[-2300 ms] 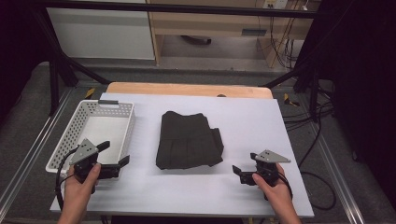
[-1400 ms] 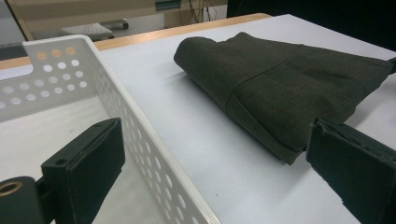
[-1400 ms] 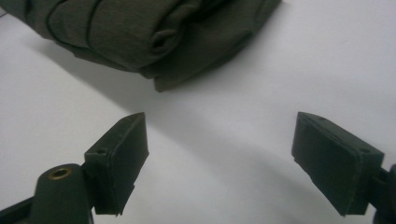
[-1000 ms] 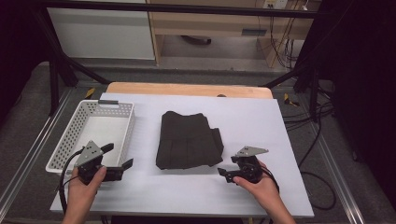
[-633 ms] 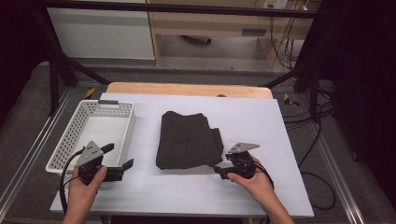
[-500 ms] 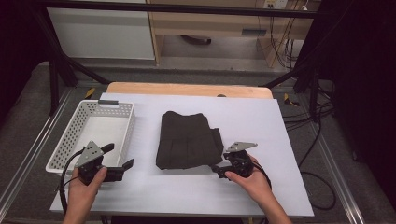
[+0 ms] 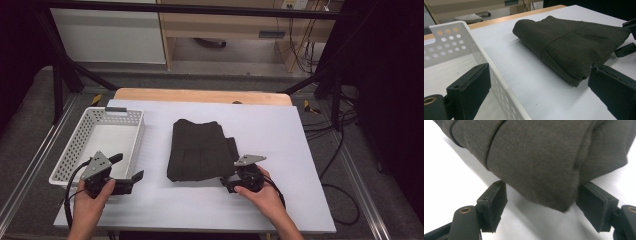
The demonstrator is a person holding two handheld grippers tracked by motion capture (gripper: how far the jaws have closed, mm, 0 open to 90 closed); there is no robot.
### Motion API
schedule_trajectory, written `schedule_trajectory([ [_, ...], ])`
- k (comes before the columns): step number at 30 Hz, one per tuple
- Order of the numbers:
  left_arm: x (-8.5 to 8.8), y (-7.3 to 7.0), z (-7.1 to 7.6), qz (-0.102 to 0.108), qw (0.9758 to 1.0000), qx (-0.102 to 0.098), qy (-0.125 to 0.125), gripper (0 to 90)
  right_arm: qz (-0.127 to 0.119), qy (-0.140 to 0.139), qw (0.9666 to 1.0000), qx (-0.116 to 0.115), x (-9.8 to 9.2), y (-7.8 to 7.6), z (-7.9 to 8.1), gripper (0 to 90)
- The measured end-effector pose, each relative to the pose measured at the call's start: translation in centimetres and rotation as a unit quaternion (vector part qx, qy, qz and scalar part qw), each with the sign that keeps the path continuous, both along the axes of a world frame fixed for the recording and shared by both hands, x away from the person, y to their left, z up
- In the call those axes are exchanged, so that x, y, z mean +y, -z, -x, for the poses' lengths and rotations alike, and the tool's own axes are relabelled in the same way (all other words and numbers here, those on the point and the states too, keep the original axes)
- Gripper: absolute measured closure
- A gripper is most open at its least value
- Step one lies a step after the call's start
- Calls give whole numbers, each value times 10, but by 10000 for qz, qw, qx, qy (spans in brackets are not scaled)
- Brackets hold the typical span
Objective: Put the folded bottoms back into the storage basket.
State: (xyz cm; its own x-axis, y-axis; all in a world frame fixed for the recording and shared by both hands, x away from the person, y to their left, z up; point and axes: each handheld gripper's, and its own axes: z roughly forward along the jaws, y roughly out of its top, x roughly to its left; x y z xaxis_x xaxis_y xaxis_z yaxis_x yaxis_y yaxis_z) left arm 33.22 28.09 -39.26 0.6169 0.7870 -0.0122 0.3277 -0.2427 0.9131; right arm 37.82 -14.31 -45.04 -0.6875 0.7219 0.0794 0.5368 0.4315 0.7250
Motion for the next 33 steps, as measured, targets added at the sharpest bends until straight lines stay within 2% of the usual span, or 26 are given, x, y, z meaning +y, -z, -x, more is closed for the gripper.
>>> schedule_trajectory([
  [9, 0, 0, 0, -2, 10000, -8, -15, 46, 47, -12, 9999, -142, 7, 5, -1, 347],
  [12, -1, 0, 0, -18, 10000, -14, -22, 46, 118, 14, 9994, -318, 10, 5, -2, 508],
  [13, -1, 0, -1, -22, 10000, -14, -24, 46, 118, 14, 9994, -318, 10, 5, -2, 508],
  [14, -1, 0, -1, -12, 10000, -1, -15, 46, 105, -38, 9992, -379, 10, 5, -2, 621],
  [17, -1, 0, -1, -12, 10000, 1, -13, 47, 81, -161, 9990, -403, 9, 5, -1, 749],
  [18, -1, 0, -1, -12, 10000, 1, -13, 47, 81, -161, 9990, -403, 9, 5, -1, 749],
  [20, -1, 0, 0, -16, 10000, 1, -13, 47, 4, -294, 9989, -376, 5, 3, -1, 811],
  [24, -1, 0, 1, 5, 10000, -11, -22, 47, -57, -404, 9987, -318, 2, 1, 4, 822],
  [27, 0, 0, 0, 11, 10000, -14, -31, 47, -56, -534, 9982, -257, -2, -1, 13, 827],
  [33, 1, -1, 1, -8, 10000, -26, -42, 47, -69, -555, 9984, -75, -14, -4, 23, 828],
])
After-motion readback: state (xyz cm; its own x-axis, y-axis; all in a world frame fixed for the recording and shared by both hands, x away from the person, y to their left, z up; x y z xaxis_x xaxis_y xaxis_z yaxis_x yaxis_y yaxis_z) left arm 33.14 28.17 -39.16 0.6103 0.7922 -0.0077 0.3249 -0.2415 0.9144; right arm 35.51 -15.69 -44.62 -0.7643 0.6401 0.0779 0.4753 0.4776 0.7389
